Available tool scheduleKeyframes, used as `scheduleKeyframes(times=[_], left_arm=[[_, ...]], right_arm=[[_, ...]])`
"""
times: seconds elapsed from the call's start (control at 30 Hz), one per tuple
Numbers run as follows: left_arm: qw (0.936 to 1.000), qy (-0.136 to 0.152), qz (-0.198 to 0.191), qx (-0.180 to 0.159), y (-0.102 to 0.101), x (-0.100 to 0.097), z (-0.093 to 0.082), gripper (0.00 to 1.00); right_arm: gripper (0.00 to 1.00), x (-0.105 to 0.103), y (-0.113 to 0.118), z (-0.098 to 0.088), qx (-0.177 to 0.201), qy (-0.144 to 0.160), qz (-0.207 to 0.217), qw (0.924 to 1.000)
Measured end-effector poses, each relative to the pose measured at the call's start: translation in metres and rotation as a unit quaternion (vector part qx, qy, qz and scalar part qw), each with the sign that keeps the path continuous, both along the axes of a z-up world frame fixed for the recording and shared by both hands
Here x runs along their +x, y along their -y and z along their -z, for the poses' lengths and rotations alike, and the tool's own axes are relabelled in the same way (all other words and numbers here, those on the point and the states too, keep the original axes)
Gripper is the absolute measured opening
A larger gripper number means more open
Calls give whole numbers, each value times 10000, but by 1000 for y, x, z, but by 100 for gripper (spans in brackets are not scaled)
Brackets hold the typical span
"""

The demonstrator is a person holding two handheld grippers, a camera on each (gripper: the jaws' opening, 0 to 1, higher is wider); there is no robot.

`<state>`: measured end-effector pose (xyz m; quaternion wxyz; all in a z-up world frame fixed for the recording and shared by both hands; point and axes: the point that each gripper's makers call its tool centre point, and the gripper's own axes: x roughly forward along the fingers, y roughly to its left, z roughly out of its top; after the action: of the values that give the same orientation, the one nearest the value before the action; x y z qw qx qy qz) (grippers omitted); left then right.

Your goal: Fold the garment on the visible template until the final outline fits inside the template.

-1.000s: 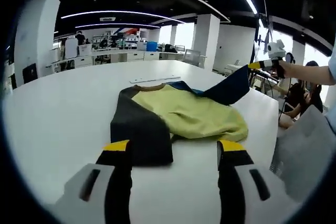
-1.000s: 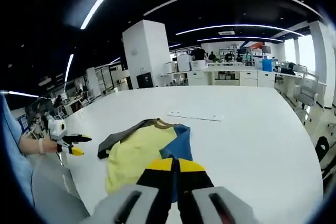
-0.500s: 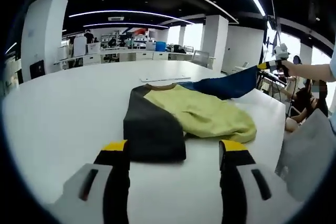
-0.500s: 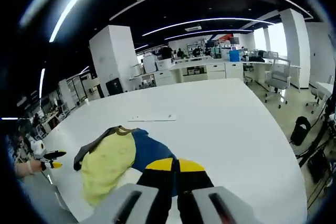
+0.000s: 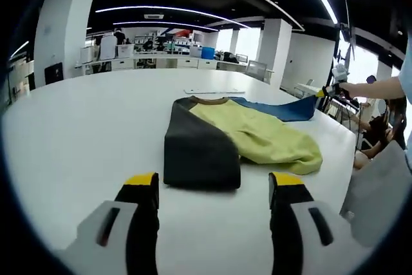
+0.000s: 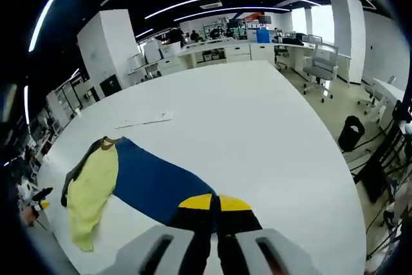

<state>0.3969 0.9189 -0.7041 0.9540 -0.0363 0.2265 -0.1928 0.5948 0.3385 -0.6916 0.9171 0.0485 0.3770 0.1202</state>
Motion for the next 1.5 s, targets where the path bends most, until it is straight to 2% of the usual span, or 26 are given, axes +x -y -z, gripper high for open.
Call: scheduleKeyframes(times=[0.2,0.3,0.47,0.8,0.9,0.93,0.97,1.03,1.2,1.33,1.5], left_arm=[[9999,-57,-103,59,-5,-1,3,66],[9998,-102,-145,75,-6,-1,5,66],[9996,-188,-186,85,-7,-2,10,66],[9991,-222,-364,-39,-14,-2,12,65],[9989,-230,-407,-51,-17,-2,12,65],[9989,-232,-409,-53,-17,-2,12,65],[9989,-242,-406,-47,-17,-2,12,65],[9988,-251,-408,-51,-17,-2,13,65],[9988,-272,-398,-34,-16,-2,14,65],[9987,-293,-414,-30,-17,-2,15,64],[9987,-289,-426,-21,-18,-1,15,64]], right_arm=[[0,20,20,31,-335,-362,140,9987],[0,26,24,44,-323,-484,236,9980],[0,24,31,65,-580,-733,236,9953],[0,30,36,72,-691,-691,341,9946],[0,33,39,75,-895,-725,250,9930],[0,34,38,74,-893,-687,263,9933],[0,39,34,70,-837,-481,204,9951],[0,42,32,68,-742,-466,348,9955],[0,57,23,66,-699,-328,308,9965],[0,63,18,73,-877,-414,147,9952],[0,54,22,84,-1111,-595,62,9920]])
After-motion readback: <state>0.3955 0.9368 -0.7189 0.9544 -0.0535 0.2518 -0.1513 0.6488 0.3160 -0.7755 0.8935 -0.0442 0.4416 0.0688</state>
